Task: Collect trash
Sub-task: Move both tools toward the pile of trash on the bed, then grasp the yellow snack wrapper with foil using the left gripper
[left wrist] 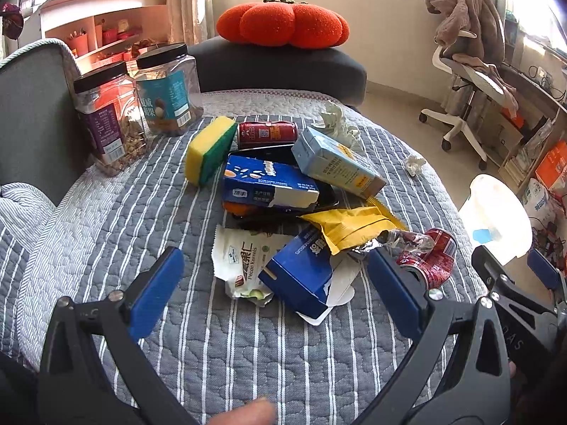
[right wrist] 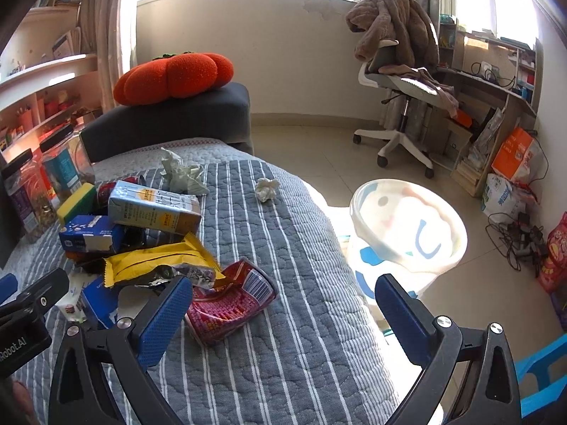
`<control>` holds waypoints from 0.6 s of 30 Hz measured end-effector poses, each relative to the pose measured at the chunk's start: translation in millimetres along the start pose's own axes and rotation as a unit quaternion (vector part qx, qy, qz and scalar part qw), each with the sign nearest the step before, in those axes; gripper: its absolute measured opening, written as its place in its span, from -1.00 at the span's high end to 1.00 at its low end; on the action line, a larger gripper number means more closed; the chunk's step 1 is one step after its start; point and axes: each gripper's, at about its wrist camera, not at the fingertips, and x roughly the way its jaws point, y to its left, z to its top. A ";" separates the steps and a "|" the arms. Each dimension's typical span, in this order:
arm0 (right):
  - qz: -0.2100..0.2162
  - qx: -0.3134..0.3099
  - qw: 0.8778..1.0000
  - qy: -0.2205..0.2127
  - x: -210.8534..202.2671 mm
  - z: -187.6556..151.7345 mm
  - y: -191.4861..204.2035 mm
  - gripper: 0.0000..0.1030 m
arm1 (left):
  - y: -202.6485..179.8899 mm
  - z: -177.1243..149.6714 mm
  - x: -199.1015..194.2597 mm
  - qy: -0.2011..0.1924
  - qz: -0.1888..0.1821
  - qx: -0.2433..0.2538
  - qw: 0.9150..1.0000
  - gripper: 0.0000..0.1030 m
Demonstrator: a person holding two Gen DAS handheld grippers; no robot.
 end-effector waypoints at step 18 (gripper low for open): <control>-0.009 0.119 0.988 0.094 21.1 3.1 -72.8 -1.00 | -63.7 16.3 68.8 0.139 0.017 0.194 0.971 -1.00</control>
